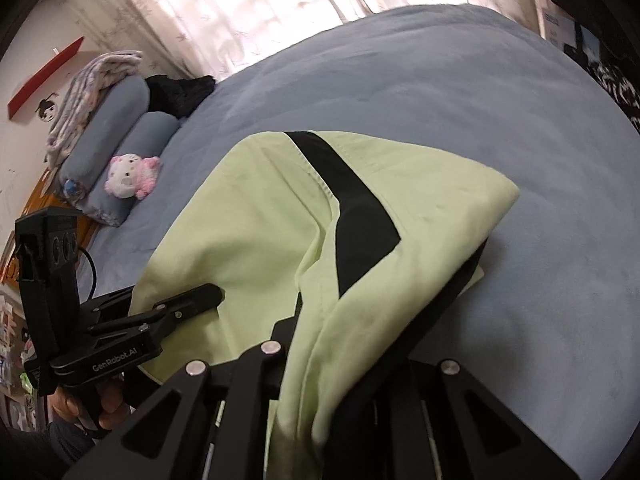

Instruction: Fold large clothes

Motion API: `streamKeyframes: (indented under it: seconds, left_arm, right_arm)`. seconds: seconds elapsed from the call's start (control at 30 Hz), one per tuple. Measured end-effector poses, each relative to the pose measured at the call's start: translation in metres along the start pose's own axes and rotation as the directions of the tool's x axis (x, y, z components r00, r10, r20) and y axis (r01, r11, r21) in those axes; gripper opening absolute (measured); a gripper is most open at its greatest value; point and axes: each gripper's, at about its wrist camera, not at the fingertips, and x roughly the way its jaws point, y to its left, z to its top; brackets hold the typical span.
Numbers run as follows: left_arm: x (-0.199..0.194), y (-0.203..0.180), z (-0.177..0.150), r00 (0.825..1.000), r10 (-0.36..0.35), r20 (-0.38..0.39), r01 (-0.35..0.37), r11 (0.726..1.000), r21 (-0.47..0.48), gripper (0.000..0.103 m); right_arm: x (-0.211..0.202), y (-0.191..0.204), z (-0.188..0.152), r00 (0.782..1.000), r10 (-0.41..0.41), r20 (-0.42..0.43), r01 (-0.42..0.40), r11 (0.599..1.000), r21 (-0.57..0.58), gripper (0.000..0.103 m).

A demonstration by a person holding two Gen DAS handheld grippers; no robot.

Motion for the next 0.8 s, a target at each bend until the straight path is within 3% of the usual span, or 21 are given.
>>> streamKeyframes:
  seconds: [0.23,0.43,0.6,0.8]
  left_arm:
    - [-0.068,0.058,0.013,0.996,0.058,0.069,-0.056,0.998,-0.03,0.031]
    - [-0.115,0.134,0.045,0.985,0.109,0.134,-0.106,0.994,-0.025,0.031]
    - [-0.12,0.194,0.088,0.971,0.145,0.188,-0.147,0.989,-0.001,0.031]
    - [-0.097,0.253,0.143,0.957,0.158,0.244,-0.176,0.983,0.056,0.031]
  right_arm:
    - [0.007,0.088,0.018,0.997,0.074,0.038,-0.07,0.993,-0.1,0.011]
    - [0.036,0.151,0.06,0.984,0.157,0.078,-0.145,0.979,-0.141,0.011]
    - [0.073,0.187,0.107,0.972,0.206,0.111,-0.187,0.969,-0.16,0.011]
    - [0.133,0.207,0.17,0.957,0.242,0.162,-0.218,0.964,-0.155,0.011]
